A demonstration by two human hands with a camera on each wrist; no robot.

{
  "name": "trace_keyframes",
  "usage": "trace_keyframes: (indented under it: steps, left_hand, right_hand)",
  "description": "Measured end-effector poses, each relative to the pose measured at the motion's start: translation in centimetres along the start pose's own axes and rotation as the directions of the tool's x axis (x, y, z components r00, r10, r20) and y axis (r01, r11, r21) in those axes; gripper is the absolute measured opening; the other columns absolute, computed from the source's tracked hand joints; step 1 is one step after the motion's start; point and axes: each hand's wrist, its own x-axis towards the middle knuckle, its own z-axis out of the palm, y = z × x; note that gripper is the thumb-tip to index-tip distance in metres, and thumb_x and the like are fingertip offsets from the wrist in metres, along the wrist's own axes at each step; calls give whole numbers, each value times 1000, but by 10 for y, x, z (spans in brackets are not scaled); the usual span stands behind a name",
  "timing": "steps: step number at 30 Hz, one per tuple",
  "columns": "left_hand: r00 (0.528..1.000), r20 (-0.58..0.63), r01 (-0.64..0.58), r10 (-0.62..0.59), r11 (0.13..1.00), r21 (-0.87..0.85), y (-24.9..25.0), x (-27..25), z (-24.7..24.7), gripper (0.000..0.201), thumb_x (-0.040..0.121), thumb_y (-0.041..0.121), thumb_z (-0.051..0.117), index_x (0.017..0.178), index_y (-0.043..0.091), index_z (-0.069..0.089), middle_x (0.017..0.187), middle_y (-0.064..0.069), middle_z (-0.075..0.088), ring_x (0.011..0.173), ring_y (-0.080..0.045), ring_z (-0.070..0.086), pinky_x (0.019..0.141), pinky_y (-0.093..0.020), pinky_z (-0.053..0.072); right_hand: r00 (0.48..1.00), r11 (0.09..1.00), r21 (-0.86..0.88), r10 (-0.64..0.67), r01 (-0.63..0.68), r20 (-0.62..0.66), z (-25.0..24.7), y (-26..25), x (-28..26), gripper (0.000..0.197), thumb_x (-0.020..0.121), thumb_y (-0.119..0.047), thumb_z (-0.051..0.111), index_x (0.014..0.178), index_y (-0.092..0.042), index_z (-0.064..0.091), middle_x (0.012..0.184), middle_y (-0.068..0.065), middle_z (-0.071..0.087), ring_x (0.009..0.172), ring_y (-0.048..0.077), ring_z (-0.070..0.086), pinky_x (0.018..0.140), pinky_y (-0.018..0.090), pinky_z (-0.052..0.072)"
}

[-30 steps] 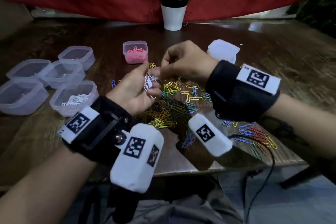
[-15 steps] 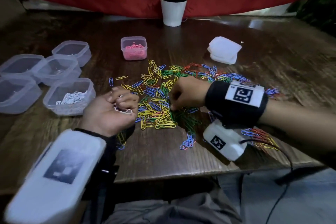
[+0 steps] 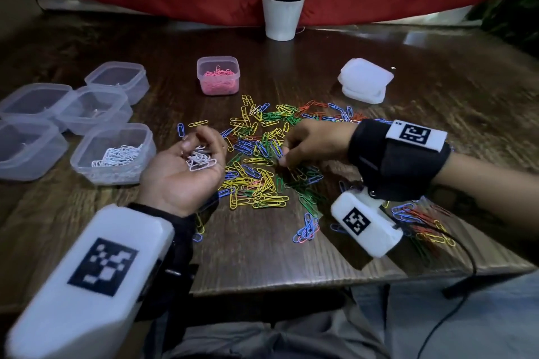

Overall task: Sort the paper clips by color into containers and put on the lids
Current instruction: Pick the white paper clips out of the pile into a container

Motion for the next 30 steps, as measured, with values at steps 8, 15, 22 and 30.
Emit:
trace_keyframes:
  steps: [8, 15, 22, 30]
  left_hand:
    - [996, -19, -76, 86, 951, 300, -16, 2, -1, 27, 82, 3, 43, 55, 6, 45, 54, 1, 46, 43, -17, 59, 53, -40, 56]
    - [996, 41, -88, 78, 883, 462, -48, -3, -4, 41, 100, 26, 26, 90, 2, 58, 94, -16, 64, 80, -26, 61, 59, -29, 54]
    - [997, 38, 46, -61, 949, 311, -62, -6, -17, 47, 101, 23, 23, 85, -1, 60, 71, -16, 68, 56, -25, 68, 60, -35, 55]
    - [999, -1, 32, -33, 948, 318, -61, -4, -12, 38, 99, 22, 36, 81, -2, 59, 66, -17, 66, 51, -25, 66, 41, -35, 53]
  right_hand:
    - [997, 823, 562, -75, 82, -36, -1, 4, -18, 25, 82, 14, 54, 70, -8, 54, 62, 5, 66, 34, 1, 45, 33, 11, 28]
    - [988, 740, 655, -83, 150, -133, 1, -22, -43, 18, 86, 1, 53, 72, -10, 56, 74, 16, 57, 32, 0, 38, 30, 9, 21]
    - [917, 734, 640, 61, 226, -394, 23, -28, -58, 18, 86, 4, 52, 71, -5, 54, 63, 12, 58, 29, 3, 39, 29, 10, 20]
    - [895, 727, 636, 67, 259, -440, 29, -32, -62, 17, 83, 8, 56, 70, -3, 58, 51, 3, 54, 29, 0, 38, 29, 10, 23]
